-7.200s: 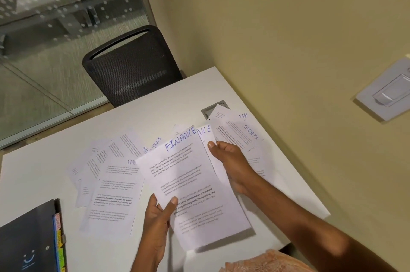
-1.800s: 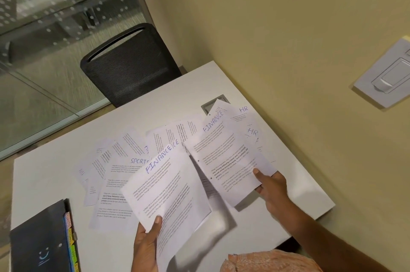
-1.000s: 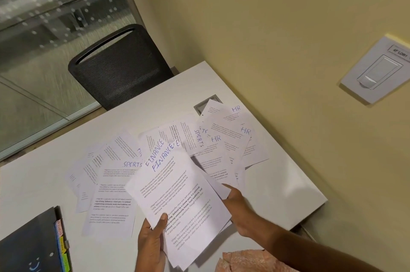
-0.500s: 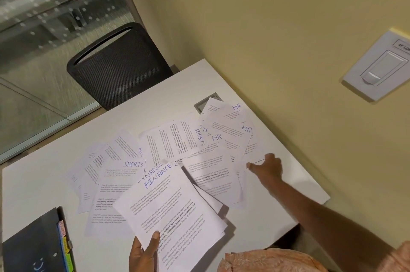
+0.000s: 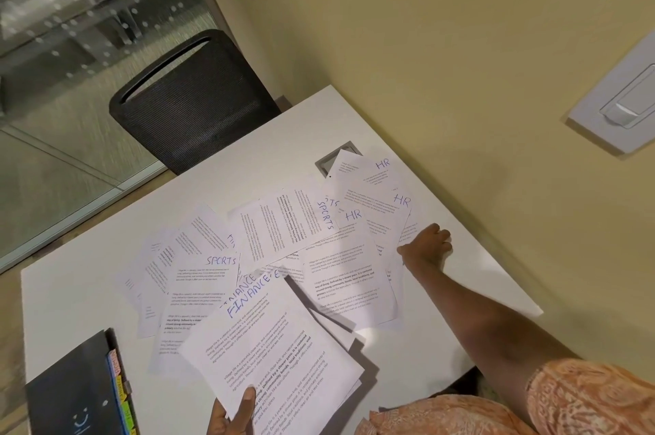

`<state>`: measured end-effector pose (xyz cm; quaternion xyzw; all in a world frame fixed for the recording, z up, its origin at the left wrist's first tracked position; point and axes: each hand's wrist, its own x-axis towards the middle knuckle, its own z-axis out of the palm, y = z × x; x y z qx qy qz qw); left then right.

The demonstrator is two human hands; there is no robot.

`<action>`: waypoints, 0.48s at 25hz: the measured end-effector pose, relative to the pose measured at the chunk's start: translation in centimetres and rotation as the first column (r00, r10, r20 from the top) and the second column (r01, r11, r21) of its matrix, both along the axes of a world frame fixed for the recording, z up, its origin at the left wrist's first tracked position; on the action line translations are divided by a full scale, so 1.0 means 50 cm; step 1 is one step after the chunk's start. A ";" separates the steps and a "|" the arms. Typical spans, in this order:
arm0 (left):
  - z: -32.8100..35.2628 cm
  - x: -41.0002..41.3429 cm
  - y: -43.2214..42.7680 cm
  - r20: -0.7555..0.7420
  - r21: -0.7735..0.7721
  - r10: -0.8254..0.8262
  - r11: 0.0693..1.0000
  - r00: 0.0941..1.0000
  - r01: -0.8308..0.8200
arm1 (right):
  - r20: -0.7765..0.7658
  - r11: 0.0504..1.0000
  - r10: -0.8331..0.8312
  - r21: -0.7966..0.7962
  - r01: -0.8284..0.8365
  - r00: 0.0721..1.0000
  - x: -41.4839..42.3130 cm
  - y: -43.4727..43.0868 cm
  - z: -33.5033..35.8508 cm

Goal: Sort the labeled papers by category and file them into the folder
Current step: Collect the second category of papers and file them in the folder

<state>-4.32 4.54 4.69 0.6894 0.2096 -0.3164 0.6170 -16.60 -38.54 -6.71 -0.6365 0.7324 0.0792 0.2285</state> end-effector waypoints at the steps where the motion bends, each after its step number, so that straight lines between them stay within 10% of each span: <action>1: 0.004 0.001 -0.003 -0.003 0.020 -0.006 1.000 1.000 0.006 | 0.029 1.000 -0.016 0.018 0.015 0.999 -0.003 -0.003 -0.001; 12: 0.009 0.017 0.010 -0.003 0.147 -0.162 0.976 0.987 0.161 | 0.108 0.997 -0.022 0.079 0.013 0.994 -0.026 -0.058 0.001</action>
